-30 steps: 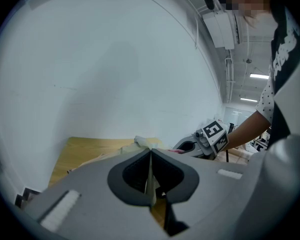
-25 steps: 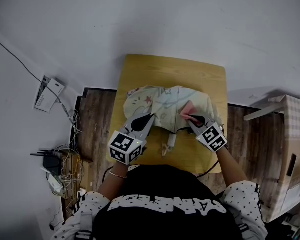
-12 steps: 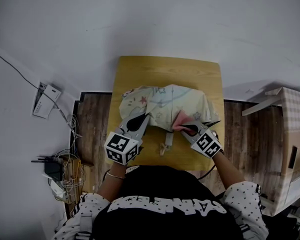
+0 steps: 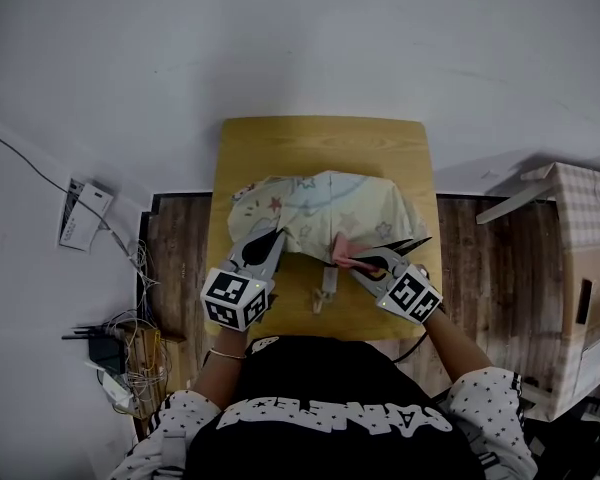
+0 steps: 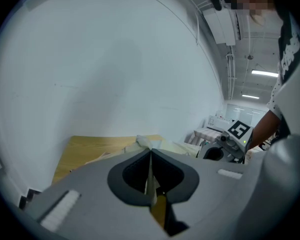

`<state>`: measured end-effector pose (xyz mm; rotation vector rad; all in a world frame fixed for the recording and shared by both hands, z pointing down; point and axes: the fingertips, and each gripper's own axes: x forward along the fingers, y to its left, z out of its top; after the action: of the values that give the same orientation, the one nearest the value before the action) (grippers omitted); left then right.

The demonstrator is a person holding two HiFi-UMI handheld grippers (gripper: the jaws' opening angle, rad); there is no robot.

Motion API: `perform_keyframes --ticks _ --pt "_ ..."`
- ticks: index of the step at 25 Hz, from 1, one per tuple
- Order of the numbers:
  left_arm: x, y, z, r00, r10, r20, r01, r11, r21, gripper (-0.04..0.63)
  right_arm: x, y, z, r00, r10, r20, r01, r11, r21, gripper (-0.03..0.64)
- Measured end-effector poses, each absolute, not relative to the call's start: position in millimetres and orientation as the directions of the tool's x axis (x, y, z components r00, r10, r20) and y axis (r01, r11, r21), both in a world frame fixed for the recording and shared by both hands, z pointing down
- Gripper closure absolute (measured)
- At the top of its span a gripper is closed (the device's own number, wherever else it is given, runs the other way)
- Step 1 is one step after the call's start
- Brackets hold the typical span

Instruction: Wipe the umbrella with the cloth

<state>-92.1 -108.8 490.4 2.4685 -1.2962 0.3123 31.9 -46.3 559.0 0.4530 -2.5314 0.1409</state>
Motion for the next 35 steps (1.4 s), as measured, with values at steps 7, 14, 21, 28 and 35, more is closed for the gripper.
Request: perform_keyframes --ticks 7,14,21,28,35 --pt "-92 -110 492 0.558 -0.756 0.342 -0.828 -0.53 0.182 0.594 64 -112 497 -0.749 -0.491 0.444 -0.457 0.869 0.19 0.584" --pt "-90 -107 492 0.567 -0.75 0.341 -0.823 -0.534 0.193 0.593 106 -177 478 -0.634 -0.644 0.428 -0.574 0.763 0.296 0.584" --pt "-92 -106 494 0.565 -0.751 0.342 -0.825 -0.527 0.207 0.594 126 -197 512 -0.557 -0.653 0.513 -0.592 0.745 0.307 0.584" --pt "-98 -111 493 0.553 -0.759 0.342 -0.833 -0.515 0.204 0.594 123 -175 546 -0.563 -0.601 0.568 -0.586 0.775 0.239 0.584" --pt "-102 -116 491 0.545 -0.764 0.345 -0.838 -0.511 0.191 0.594 116 -141 563 -0.588 -0.556 0.588 -0.57 0.8 0.188 0.584"
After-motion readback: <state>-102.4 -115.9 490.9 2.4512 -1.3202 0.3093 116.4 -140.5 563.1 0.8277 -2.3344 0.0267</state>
